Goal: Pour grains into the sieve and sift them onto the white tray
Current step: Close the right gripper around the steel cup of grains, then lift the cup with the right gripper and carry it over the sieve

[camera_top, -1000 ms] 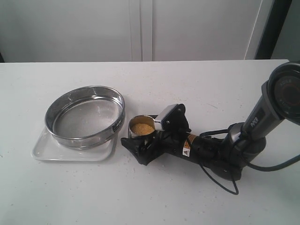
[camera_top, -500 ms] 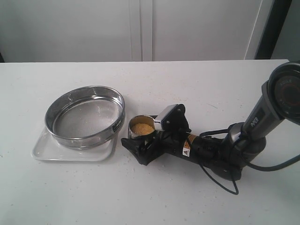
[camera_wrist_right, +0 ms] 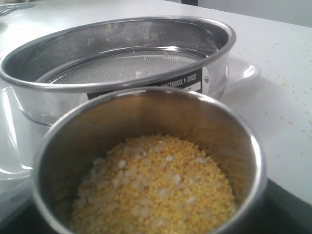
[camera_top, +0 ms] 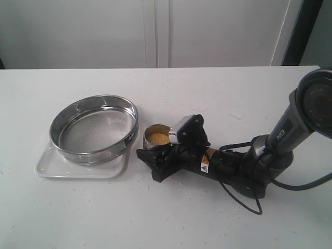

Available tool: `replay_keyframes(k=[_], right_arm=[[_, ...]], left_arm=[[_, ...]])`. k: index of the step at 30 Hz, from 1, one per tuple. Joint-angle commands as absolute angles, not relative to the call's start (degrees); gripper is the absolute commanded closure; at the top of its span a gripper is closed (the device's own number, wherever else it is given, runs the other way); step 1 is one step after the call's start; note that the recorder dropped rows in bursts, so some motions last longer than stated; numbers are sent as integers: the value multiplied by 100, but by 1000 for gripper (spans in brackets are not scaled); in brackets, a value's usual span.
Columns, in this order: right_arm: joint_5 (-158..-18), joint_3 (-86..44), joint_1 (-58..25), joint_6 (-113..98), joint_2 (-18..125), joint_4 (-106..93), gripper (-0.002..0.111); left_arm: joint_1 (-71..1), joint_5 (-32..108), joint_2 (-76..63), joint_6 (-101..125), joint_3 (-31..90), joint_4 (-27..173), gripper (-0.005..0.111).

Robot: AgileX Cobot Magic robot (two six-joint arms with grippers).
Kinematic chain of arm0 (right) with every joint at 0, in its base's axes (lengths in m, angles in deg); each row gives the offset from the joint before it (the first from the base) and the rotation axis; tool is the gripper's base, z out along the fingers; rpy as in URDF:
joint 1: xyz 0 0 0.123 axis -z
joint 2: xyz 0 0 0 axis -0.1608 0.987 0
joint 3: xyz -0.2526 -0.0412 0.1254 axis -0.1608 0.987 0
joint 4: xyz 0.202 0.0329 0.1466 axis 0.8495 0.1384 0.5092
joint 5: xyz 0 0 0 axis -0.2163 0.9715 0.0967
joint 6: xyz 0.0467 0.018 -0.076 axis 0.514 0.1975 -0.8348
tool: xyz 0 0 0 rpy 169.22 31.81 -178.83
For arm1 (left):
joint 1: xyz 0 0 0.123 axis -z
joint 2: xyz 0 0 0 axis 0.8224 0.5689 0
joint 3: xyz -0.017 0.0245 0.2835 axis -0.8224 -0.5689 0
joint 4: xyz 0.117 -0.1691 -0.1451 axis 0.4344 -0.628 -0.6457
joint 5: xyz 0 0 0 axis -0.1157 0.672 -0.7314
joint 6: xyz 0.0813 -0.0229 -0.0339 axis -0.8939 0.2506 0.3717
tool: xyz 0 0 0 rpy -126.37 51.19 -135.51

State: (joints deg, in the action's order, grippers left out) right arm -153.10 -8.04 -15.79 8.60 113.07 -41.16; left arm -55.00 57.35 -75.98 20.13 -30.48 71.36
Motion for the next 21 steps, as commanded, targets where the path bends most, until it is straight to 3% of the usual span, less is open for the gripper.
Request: replay_keyframes(k=[1,21], right_arm=[[-15048,-803,-1583,920,11323,-4095,108],[-15111,-803,-1583,971,10863,-4060,108]], left_arm=[[-5462,5778,-7621,2037,-3100,7123,107],[-5462,5778,-7621,2037,-3100,7123,107]])
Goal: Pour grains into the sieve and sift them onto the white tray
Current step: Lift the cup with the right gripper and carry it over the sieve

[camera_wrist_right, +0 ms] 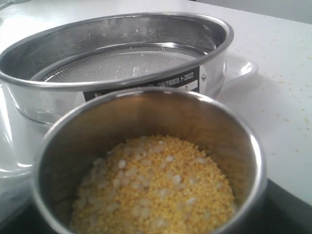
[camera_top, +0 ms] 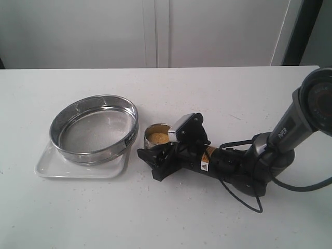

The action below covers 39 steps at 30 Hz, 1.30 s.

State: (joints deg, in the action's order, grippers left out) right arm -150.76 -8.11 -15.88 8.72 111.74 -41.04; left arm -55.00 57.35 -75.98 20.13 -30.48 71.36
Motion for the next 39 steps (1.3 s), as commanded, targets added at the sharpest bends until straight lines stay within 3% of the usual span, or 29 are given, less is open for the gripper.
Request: replay_keyframes(k=[1,20,39], right_arm=[[-15086,-803,-1583,1031,10797,-4060,108],[-13373,-916,-1657,1670,8979,-4103,108],[-10711,-2674,-2454,2922,8512,-4874,108]], left_arm=[[-5462,5778,-7621,2037,-3100,7123,107],[-5462,5778,-7621,2037,-3100,7123,107],[-5462,5778,-7621,2037,-3100,7123,107]])
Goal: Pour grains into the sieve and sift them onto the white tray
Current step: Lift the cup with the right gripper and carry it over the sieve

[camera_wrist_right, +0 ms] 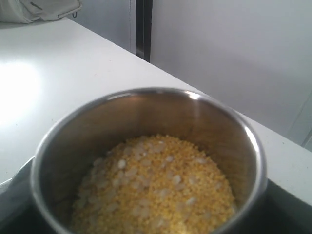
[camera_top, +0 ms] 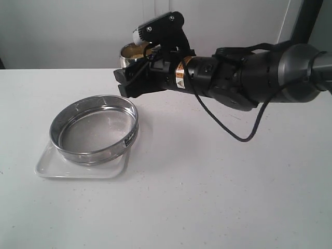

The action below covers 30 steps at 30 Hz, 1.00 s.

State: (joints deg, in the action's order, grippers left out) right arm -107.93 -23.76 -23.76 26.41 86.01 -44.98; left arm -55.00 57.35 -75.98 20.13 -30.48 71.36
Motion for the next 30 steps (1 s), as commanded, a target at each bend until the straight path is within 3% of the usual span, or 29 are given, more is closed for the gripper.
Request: replay_keyframes(k=[1,17,30], right_arm=[[-10710,-2755,-2498,2995,8512,-4885,108],[-9323,-3477,-2986,3141,8558,-5261,108],[-9022,-3811,-3211,3001,9103,-5261,108]], left_arm=[[-5462,5778,-7621,2037,-3100,7123,107],[-5462,5778,-7621,2037,-3100,7123,107],[-5462,5778,-7621,2037,-3100,7123,107]])
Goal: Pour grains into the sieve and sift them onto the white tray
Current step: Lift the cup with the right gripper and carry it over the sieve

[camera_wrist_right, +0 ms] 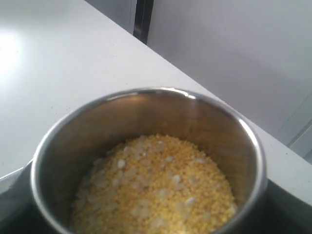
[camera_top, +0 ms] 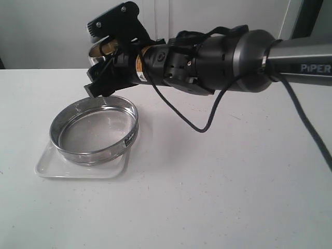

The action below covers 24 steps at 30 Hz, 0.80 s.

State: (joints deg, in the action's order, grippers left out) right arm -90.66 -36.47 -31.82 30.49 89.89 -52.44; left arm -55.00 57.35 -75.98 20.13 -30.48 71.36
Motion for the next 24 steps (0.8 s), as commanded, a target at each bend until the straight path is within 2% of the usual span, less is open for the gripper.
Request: replay_keyframes(k=[1,14,24], right_arm=[[-8954,-3857,-3225,3001,9130,-5261,108],[-7537,-4615,-3562,2059,9456,-5248,108],[-7234,-4943,-3649,1046,9860,-5159,108]], left_arm=[[-5462,5778,-7621,2037,-3100,7123,107],[-5462,5778,-7621,2037,-3100,7123,107],[-5462,5778,-7621,2037,-3100,7123,107]])
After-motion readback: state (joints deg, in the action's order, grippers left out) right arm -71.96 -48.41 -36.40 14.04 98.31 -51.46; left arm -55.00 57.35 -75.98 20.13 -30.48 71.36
